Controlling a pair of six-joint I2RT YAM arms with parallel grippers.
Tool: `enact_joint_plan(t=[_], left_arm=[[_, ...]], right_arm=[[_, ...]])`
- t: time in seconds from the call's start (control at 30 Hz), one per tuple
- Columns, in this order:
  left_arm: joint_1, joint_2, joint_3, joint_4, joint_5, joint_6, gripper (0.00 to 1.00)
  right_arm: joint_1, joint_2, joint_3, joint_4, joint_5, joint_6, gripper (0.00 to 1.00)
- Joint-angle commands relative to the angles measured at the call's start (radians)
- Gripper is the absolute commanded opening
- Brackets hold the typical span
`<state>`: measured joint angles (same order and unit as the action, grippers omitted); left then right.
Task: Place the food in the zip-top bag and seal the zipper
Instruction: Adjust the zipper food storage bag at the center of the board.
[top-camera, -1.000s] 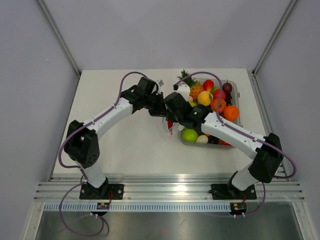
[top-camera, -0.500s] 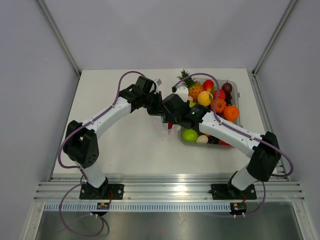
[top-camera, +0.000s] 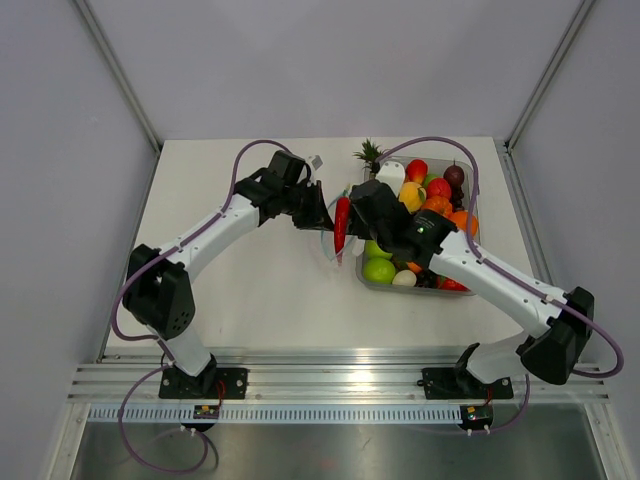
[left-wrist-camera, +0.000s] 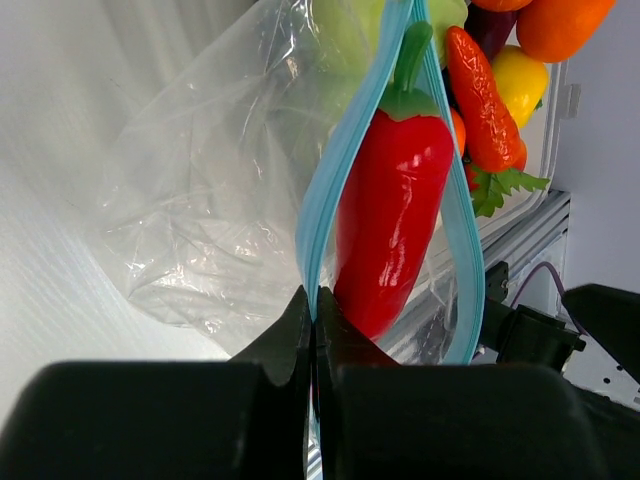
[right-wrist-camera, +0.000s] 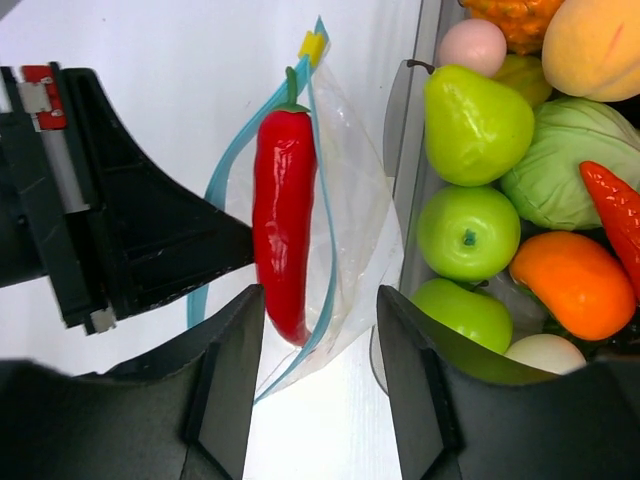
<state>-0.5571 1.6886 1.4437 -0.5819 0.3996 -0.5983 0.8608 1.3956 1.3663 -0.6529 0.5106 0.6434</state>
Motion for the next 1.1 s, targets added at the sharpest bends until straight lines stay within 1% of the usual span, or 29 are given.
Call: enact_joint_plan(t=[0.0, 0.13, 0.17, 0.27, 0.37, 0.4, 0.47, 0.53, 0.6, 0.77, 1.0, 1.07], left_arm=[[-0.003, -0.040, 0.017, 0.031, 0.010, 0.022, 0.00], [-0.003, -0.047, 0.011, 0.030, 0.008, 0.026, 0.00], [-0.003, -0.049, 0.011, 0.028, 0.010, 0.026, 0.00], [-0.003, -0.053, 0.004, 0.033, 0.015, 0.028, 0.00], [-0.003, -0.052, 0.004, 0.028, 0.008, 0.043, 0.00], [-0.003, -0.050, 0.007, 0.018, 0.004, 0.057, 0.00], [-0.003, -0.050, 0.020, -0.001, -0.013, 0.081, 0.00], [-0.001, -0.052, 0.038, -0.047, -0.028, 0.143, 0.00], [0.002, -0.050, 0.070, -0.113, -0.085, 0.210, 0.00], [0.010, -0.055, 0.093, -0.171, -0.162, 0.272, 0.00], [0.010, -0.058, 0.104, -0.194, -0.166, 0.301, 0.00], [0.008, -0.069, 0.104, -0.190, -0.130, 0.310, 0.00]], right_arm=[[-0.025, 0.020, 0.010, -0.002, 0.003, -0.014, 0.55], [-0.049, 0.068, 0.030, 0.002, -0.033, -0.036, 0.50], [-0.055, 0.077, 0.031, 0.009, -0.056, -0.042, 0.45], [-0.101, 0.115, 0.022, 0.048, -0.144, -0.059, 0.37], [-0.118, 0.146, 0.011, 0.093, -0.190, -0.070, 0.21], [-0.120, 0.151, 0.014, 0.090, -0.182, -0.068, 0.10], [-0.126, 0.154, 0.014, 0.079, -0.144, -0.060, 0.00], [-0.143, 0.137, 0.007, 0.088, -0.138, -0.056, 0.00], [-0.147, 0.122, -0.007, 0.105, -0.126, -0.056, 0.00], [-0.149, 0.109, 0.022, 0.116, -0.096, -0.039, 0.00], [-0.151, 0.123, 0.054, 0.148, -0.061, -0.013, 0.00], [-0.149, 0.137, 0.080, 0.157, -0.053, -0.024, 0.00]])
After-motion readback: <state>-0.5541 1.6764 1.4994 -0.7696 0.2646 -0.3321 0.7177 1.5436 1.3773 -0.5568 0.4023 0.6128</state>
